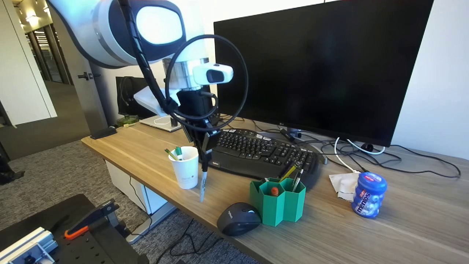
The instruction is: Move the mouse slightly to the right on the desk, then pick a marker from the rack and put it on the desk
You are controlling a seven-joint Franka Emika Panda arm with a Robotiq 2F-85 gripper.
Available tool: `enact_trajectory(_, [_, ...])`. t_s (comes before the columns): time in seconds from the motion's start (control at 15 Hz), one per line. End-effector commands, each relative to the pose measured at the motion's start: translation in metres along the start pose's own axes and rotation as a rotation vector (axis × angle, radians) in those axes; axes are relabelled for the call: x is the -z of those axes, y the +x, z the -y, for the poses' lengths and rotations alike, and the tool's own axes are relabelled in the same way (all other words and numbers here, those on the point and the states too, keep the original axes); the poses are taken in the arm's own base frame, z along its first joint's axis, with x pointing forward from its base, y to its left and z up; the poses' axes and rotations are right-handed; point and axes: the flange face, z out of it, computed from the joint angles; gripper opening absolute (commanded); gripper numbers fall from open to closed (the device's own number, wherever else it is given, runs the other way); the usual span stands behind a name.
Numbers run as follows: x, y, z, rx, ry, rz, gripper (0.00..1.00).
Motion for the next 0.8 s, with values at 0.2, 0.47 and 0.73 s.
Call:
enact_trajectory(0.2, [-0.027, 0.01, 0.006, -0.051, -0.071, 0.032, 0.04])
enact_trajectory(0.47, [-0.039, 0.017, 0.006, -0.085, -0.092, 0.043, 0.04])
enact_trajectory(0.73, [-0.045, 0.023, 0.007, -0.108, -0.101, 0.046, 0.04])
